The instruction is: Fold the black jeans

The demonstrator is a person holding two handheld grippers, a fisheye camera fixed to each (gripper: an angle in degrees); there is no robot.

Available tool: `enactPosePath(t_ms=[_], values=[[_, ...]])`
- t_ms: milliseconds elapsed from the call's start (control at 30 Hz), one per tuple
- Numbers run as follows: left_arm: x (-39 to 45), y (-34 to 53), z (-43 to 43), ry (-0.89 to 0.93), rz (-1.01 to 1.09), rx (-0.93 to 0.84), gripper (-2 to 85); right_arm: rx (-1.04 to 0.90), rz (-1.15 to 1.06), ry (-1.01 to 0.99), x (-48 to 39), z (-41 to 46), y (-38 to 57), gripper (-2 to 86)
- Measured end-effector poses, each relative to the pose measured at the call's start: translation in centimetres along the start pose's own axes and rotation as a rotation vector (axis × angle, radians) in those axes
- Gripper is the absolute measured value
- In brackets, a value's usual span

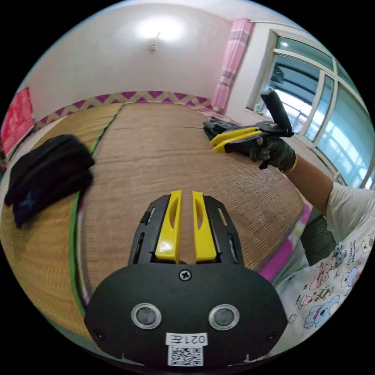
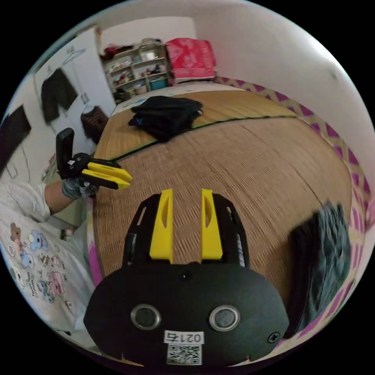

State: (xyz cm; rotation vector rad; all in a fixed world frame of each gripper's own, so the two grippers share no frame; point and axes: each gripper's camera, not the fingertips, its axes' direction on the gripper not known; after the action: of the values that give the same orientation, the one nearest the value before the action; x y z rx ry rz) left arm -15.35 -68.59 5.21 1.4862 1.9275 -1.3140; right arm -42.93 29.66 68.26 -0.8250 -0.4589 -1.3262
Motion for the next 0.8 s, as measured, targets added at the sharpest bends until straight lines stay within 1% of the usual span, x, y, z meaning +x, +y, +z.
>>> enactPosePath(t_ms=[67, 167, 233, 300, 433, 500, 600, 700, 800], values=[[-1.7, 4.2, -3.4, -0.072, -0.085, 0.006, 0.8, 0.009, -0.12, -0.007, -4.2, 3.2, -4.1, 12.1], [-3.7, 8.9, -7.2, -0.124, -0.174, 0.028, -0.4, 0.125, -0.325, -0.01, -10.9, 7.7, -10.7, 13.8], [-4.8, 11.3, -9.2, -0.134, -0.218, 0.043, -0.7, 0.18, -0.42, 0.031, -14.6, 10.5, -14.5, 13.8], [-5.7, 13.4, -10.9, -0.133, -0.245, 0.067, -0.8, 0.17, -0.495, 0.084, -18.5, 14.6, -19.7, 13.6], [-7.0, 17.2, -13.3, -0.151, -0.264, 0.079, -1.0, 0.165, -0.546, 0.145, -22.7, 19.9, -26.5, 13.3], [-7.6, 18.6, -14.0, -0.125, -0.272, 0.08, -1.0, 0.152, -0.608, 0.192, -25.3, 22.8, -29.9, 13.5], [-8.5, 20.4, -14.9, -0.085, -0.282, 0.078, -1.0, 0.108, -0.668, 0.207, -27.9, 26.0, -33.1, 14.2], [-9.3, 21.8, -15.8, -0.094, -0.285, 0.075, -1.0, 0.093, -0.659, 0.216, -29.2, 28.3, -35.6, 14.9], [-10.1, 23.1, -17.2, -0.089, -0.311, 0.098, -1.0, 0.054, -0.67, 0.234, -29.6, 30.6, -36.8, 12.9]])
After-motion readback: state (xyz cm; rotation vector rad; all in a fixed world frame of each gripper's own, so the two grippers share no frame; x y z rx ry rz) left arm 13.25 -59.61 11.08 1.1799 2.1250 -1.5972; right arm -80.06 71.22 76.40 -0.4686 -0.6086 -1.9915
